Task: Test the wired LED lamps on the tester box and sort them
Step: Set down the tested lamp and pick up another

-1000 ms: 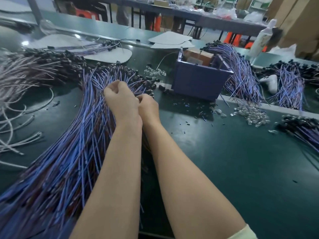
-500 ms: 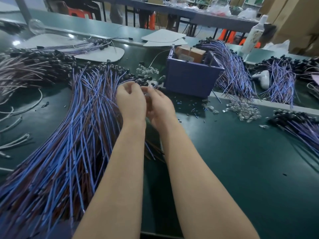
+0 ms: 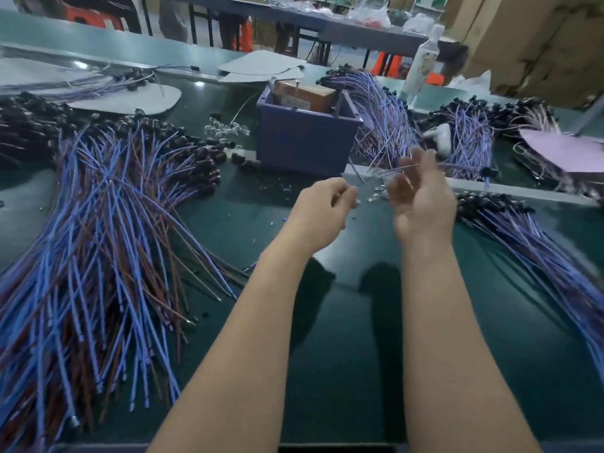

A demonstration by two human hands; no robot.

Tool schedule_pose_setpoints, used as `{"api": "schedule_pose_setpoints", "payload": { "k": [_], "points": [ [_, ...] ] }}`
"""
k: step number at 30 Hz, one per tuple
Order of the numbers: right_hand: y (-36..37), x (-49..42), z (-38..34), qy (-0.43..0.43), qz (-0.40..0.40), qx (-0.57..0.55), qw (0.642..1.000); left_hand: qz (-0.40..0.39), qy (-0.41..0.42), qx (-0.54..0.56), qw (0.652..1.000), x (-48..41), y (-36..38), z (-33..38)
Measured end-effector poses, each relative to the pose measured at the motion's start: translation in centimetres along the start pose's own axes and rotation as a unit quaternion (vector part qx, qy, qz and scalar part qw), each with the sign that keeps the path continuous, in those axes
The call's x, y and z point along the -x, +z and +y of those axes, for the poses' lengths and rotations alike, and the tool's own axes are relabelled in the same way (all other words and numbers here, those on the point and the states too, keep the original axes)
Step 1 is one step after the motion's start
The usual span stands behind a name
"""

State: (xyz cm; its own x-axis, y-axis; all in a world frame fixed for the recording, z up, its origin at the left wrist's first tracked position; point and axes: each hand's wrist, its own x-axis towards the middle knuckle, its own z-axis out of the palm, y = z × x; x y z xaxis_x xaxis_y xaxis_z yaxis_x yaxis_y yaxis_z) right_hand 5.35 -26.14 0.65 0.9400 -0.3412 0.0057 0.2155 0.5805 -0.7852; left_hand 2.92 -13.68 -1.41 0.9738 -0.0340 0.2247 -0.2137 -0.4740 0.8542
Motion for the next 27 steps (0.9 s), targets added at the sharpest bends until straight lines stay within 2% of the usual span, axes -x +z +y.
{"api": "schedule_pose_setpoints", "payload": {
  "k": [2,4,7,11,19,27],
  "points": [
    [-0.7,0.3,1.6,0.002,-0.051,0.066,0.997,0.011,0.030,-0.028,0.999,-0.1,1.3,0.1],
    [-1.4,0.5,2.9,0.009,-0.062,0.079,0.995,0.021,0.035,-0.048,0.998,-0.2,1.9,-0.3],
    [-2.4,-0.2,3.3,0.014,0.020,0.037,0.999,0.026,0.016,-0.077,0.997,-0.3,1.5,-1.6],
    [-3.6,-1.6,2.6,-0.035,0.114,-0.036,0.992,0.050,-0.051,-0.112,0.991,-0.3,0.4,-3.1],
    [-4.4,-1.8,2.2,-0.054,0.159,-0.069,0.983,0.152,-0.169,0.000,0.974,-0.6,-1.6,-4.6],
    [-4.3,-1.6,2.4,-0.056,0.162,-0.068,0.983,0.228,-0.189,0.103,0.950,-1.2,-1.3,-4.8]
  ]
}}
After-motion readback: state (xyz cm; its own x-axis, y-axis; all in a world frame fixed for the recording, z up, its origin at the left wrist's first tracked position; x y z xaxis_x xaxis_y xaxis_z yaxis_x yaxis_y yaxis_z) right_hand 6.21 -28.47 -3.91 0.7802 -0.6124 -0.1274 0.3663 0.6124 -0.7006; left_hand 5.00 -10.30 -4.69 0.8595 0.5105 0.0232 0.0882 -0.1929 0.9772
